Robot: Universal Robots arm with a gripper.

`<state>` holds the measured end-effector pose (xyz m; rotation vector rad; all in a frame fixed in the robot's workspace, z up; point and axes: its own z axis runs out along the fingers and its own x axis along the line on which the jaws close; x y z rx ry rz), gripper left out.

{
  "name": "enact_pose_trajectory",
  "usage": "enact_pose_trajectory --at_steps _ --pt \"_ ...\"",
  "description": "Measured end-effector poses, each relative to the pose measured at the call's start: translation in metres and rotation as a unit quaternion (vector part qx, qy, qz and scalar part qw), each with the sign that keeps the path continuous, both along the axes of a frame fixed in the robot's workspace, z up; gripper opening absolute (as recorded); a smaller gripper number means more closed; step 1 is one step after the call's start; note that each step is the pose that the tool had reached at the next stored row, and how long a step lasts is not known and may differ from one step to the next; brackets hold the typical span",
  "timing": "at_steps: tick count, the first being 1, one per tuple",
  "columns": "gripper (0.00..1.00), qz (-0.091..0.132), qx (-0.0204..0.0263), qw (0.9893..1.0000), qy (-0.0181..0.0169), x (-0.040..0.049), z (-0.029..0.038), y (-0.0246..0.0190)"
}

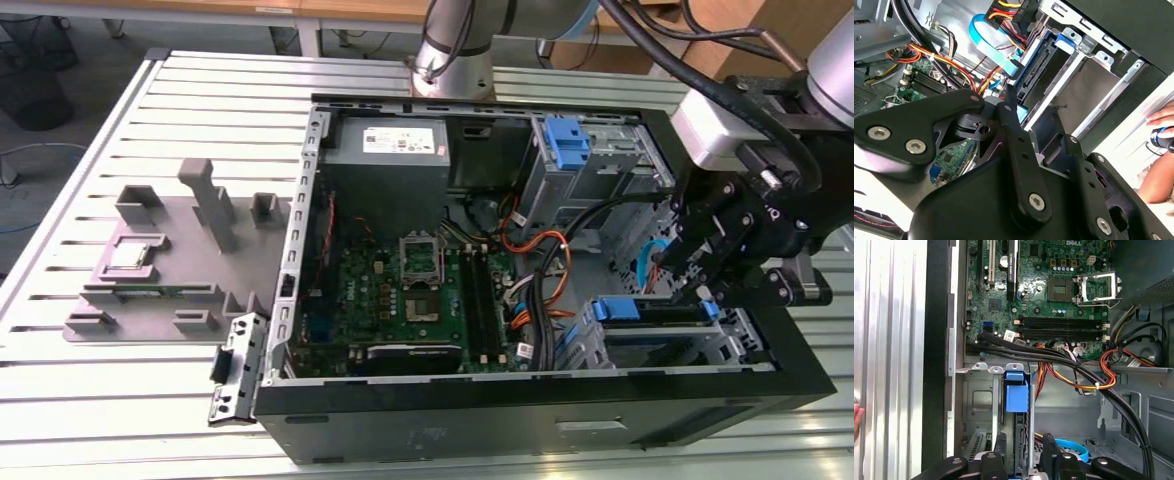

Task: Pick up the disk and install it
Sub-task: 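Insert the first disk wire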

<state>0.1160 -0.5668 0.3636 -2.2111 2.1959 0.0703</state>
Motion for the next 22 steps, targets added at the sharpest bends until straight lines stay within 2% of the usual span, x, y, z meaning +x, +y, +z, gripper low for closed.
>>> enact_pose_trajectory --at_steps 13,22 --pt "0.42 0.0 0.0006 1.0 0.0 0.0 -0.0001 0.0037" --pt "0.42 0.0 0.0009 1.0 0.0 0.0 -0.0001 0.0045"
